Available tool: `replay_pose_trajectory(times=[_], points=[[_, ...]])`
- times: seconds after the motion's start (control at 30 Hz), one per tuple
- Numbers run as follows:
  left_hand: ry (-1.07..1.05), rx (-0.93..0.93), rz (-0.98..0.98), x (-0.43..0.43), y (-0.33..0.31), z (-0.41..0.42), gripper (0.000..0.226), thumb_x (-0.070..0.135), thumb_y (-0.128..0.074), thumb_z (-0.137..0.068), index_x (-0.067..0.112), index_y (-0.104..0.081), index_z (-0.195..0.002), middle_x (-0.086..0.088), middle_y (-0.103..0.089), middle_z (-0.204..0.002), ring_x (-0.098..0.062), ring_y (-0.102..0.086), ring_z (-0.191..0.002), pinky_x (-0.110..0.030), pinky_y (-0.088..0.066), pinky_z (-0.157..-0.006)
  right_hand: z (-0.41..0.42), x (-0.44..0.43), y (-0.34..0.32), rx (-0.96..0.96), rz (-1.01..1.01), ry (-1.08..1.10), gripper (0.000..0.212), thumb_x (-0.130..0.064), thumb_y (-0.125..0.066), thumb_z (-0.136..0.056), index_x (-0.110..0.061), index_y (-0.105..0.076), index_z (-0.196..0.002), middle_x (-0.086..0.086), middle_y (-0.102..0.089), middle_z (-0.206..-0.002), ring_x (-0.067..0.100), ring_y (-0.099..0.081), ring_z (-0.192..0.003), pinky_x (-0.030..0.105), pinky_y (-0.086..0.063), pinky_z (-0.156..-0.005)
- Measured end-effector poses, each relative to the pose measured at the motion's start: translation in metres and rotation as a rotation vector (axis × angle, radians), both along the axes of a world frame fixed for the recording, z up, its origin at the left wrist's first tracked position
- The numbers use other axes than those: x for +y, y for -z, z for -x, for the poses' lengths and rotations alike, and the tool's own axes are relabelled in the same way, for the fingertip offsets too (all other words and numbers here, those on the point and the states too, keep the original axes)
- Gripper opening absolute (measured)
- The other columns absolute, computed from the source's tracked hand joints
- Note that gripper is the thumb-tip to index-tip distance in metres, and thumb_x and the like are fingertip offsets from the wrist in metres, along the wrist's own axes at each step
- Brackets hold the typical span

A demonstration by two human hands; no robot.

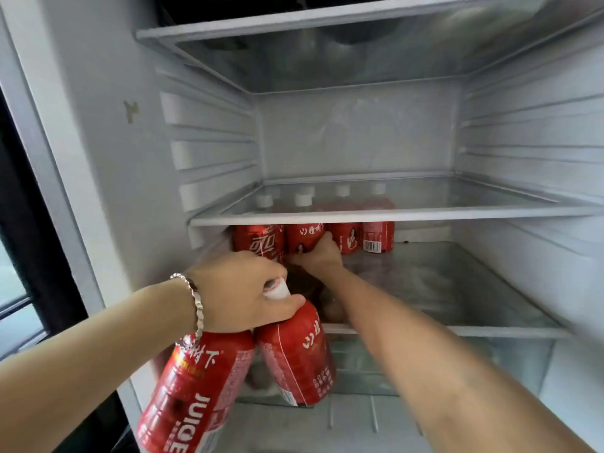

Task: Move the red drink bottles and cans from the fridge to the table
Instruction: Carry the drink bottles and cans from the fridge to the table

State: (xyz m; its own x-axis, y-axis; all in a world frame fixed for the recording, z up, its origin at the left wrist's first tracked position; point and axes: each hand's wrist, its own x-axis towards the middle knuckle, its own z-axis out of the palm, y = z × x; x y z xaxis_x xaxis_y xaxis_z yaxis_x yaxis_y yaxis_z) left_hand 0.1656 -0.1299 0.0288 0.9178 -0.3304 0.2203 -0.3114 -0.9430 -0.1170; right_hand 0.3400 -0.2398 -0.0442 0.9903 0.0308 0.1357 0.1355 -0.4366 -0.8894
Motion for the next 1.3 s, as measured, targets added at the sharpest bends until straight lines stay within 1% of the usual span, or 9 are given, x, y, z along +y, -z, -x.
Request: replay_pose_trajectory(times=[0.17,0.33,0.53,0.73,0.83,0.93,1.03,1.13,1.3], points=[[-0.053,0.005,-0.073,0.006,0.004,0.006,0.037,0.066,-0.038,-0.084,0.031,-0.048,-0.078,0.016,-0.041,-0.066,-0.005,-0.045,-0.07,-0.019,-0.034,-0.063,0.028,-0.007,-0.008,-0.018,0.087,0.036,0.086,-0.028,-0.084,-0.065,-0.007,-0.033,-0.131,0.013,-0.05,-0.133,0.028,-0.049,-0.124,0.036,-0.043,-0.1],[-0.056,0.007,-0.073,0.009,0.007,0.007,0.039,0.067,-0.037,-0.084,0.031,-0.049,-0.078,0.015,-0.046,-0.068,-0.004,-0.046,-0.067,-0.009,-0.03,-0.055,0.094,-0.037,-0.008,-0.075,0.091,-0.011,0.104,-0.029,-0.089,-0.058,-0.02,-0.024,-0.139,0.003,-0.054,-0.131,0.023,-0.053,-0.12,0.034,-0.044,-0.098],[-0.035,0.017,-0.071,0.004,0.011,0.011,0.038,0.067,-0.037,-0.084,0.032,-0.05,-0.081,0.013,-0.052,-0.077,-0.007,-0.052,-0.075,-0.019,-0.04,-0.065,0.138,-0.063,-0.007,-0.127,-0.002,0.02,0.11,-0.022,-0.089,-0.057,-0.024,-0.02,-0.142,-0.003,-0.051,-0.127,0.019,-0.054,-0.115,0.03,-0.042,-0.093],[-0.028,0.003,-0.117,0.001,0.016,0.01,0.042,0.068,-0.035,-0.085,0.031,-0.054,-0.09,0.01,-0.061,-0.089,-0.009,-0.052,-0.076,-0.022,-0.044,-0.071,0.127,-0.055,-0.034,-0.286,-0.294,-0.013,0.047,-0.038,-0.077,-0.073,-0.024,-0.056,-0.113,-0.012,-0.065,-0.1,0.003,-0.062,-0.093,0.022,-0.051,-0.081],[-0.021,-0.003,-0.1,0.002,0.014,0.012,0.037,0.067,-0.035,-0.085,0.033,-0.049,-0.084,0.012,-0.055,-0.082,-0.008,-0.05,-0.075,-0.021,-0.04,-0.069,0.124,-0.051,-0.045,-0.365,-0.205,0.048,0.017,-0.041,-0.065,-0.084,-0.024,-0.064,-0.089,-0.009,-0.066,-0.08,0.006,-0.063,-0.076,0.024,-0.048,-0.067],[-0.02,0.0,-0.096,0.003,0.01,0.015,0.035,0.066,-0.035,-0.086,0.033,-0.04,-0.075,0.015,-0.041,-0.069,-0.007,-0.046,-0.072,-0.019,-0.035,-0.067,0.129,-0.059,-0.05,-0.36,0.015,0.098,0.03,-0.04,-0.054,-0.09,-0.02,-0.053,-0.067,-0.005,-0.053,-0.056,0.013,-0.054,-0.053,0.027,-0.039,-0.052],[-0.027,0.008,-0.092,0.005,0.007,0.017,0.037,0.066,-0.036,-0.086,0.032,-0.038,-0.071,0.016,-0.04,-0.067,-0.006,-0.046,-0.07,-0.019,-0.035,-0.065,0.14,-0.066,-0.048,-0.369,0.075,0.127,0.032,-0.038,-0.053,-0.09,-0.02,-0.048,-0.064,0.001,-0.056,-0.064,0.018,-0.056,-0.059,0.027,-0.04,-0.054],[-0.024,-0.007,-0.095,0.006,0.009,0.019,0.035,0.066,-0.035,-0.086,0.033,-0.041,-0.079,0.015,-0.04,-0.069,-0.006,-0.045,-0.071,-0.019,-0.035,-0.066,0.153,-0.069,-0.035,-0.553,0.133,0.251,0.027,-0.037,-0.06,-0.085,-0.018,-0.049,-0.068,0.002,-0.052,-0.089,0.016,-0.048,-0.089,0.023,-0.031,-0.07],[-0.018,-0.042,-0.107,0.009,0.013,0.022,0.041,0.067,-0.034,-0.086,0.03,-0.052,-0.09,0.011,-0.051,-0.081,-0.008,-0.047,-0.072,-0.02,-0.036,-0.065,0.184,-0.065,-0.041,-0.758,0.426,0.158,0.032,-0.046,-0.064,-0.079,-0.026,-0.046,-0.064,-0.011,-0.042,-0.071,0.005,-0.042,-0.059,0.016,-0.028,-0.05]])
